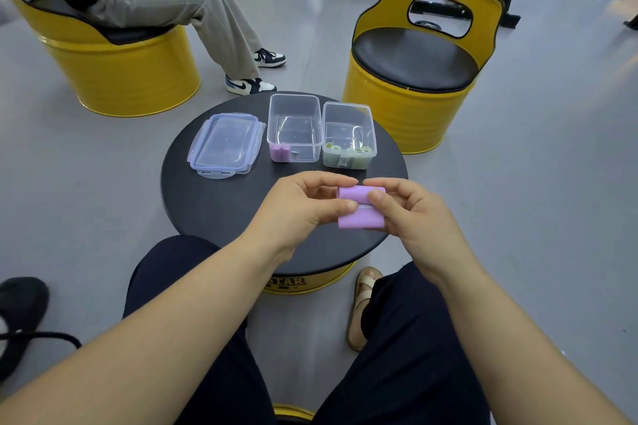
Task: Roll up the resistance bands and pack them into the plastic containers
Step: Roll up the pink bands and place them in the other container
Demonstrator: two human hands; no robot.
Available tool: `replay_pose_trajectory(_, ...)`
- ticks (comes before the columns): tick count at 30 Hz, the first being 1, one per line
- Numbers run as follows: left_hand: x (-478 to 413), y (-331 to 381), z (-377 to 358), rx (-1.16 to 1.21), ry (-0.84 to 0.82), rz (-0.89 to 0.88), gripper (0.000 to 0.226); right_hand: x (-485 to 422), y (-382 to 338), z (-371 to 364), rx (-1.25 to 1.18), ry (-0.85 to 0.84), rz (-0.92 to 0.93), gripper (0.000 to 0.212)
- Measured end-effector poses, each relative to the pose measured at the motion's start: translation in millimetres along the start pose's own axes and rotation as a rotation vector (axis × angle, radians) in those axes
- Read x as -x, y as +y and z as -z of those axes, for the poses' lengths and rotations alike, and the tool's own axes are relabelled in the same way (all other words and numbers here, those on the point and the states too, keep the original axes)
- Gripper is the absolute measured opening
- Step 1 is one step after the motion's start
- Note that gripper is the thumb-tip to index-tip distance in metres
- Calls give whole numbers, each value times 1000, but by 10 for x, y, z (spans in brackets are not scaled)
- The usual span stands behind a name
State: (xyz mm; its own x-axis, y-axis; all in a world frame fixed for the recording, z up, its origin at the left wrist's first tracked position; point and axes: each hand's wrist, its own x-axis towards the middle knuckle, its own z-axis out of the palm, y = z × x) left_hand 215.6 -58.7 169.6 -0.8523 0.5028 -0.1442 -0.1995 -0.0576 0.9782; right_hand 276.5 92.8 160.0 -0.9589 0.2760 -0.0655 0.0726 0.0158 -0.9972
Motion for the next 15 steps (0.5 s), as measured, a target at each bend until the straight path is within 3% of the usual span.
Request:
replay_pose_trajectory(11,-8,-13,3,29,11,47,13,13,-4,-6,-35,-31,44,21)
replay_pose_trajectory(15,2,-4,-1,46,13,16,18,24,0,-6,-64,-23,29,14)
